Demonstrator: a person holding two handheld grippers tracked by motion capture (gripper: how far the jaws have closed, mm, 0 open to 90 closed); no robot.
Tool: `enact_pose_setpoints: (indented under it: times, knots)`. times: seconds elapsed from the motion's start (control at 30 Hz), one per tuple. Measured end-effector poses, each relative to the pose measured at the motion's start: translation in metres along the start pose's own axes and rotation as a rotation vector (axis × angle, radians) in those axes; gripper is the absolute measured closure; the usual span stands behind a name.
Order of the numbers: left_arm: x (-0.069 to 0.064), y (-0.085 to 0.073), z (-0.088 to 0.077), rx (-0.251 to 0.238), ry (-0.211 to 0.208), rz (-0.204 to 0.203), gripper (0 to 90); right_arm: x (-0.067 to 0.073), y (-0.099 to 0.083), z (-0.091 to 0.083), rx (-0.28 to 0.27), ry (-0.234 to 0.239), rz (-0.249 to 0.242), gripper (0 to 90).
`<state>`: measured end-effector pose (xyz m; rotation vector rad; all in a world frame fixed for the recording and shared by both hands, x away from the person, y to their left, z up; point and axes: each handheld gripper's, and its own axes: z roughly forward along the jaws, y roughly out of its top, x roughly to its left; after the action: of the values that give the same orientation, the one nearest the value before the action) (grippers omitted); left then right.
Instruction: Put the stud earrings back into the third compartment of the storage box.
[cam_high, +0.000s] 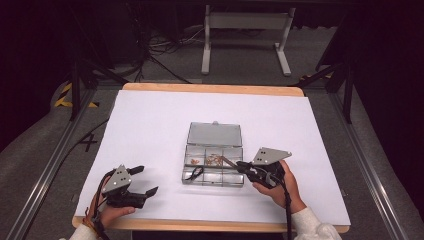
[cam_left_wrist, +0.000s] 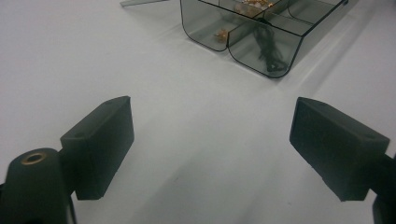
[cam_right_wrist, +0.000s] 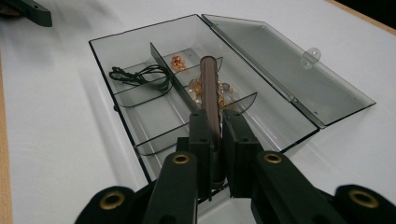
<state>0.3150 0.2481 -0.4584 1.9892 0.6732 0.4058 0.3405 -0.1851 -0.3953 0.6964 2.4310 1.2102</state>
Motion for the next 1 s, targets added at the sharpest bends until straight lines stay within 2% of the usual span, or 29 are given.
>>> enact_pose_setpoints:
  times: [0.27,0.37,0.7,1.0]
  knots:
    - [-0.001,0.000,0.000,0.003,0.001,0.003,14.6,0.002,-0.006,0.008,0.027,0.008,0.000,83.0]
    - [-0.001,0.000,0.001,0.008,0.006,0.018,14.5,0.002,-0.006,0.009,0.035,0.008,0.000,83.0]
    - [-0.001,0.000,0.001,0.005,0.003,0.011,14.5,0.007,-0.010,0.018,0.063,0.028,-0.006,83.0]
    - [-0.001,0.000,0.000,0.008,0.004,0.016,14.5,0.007,-0.013,0.020,0.082,0.025,0.004,83.0]
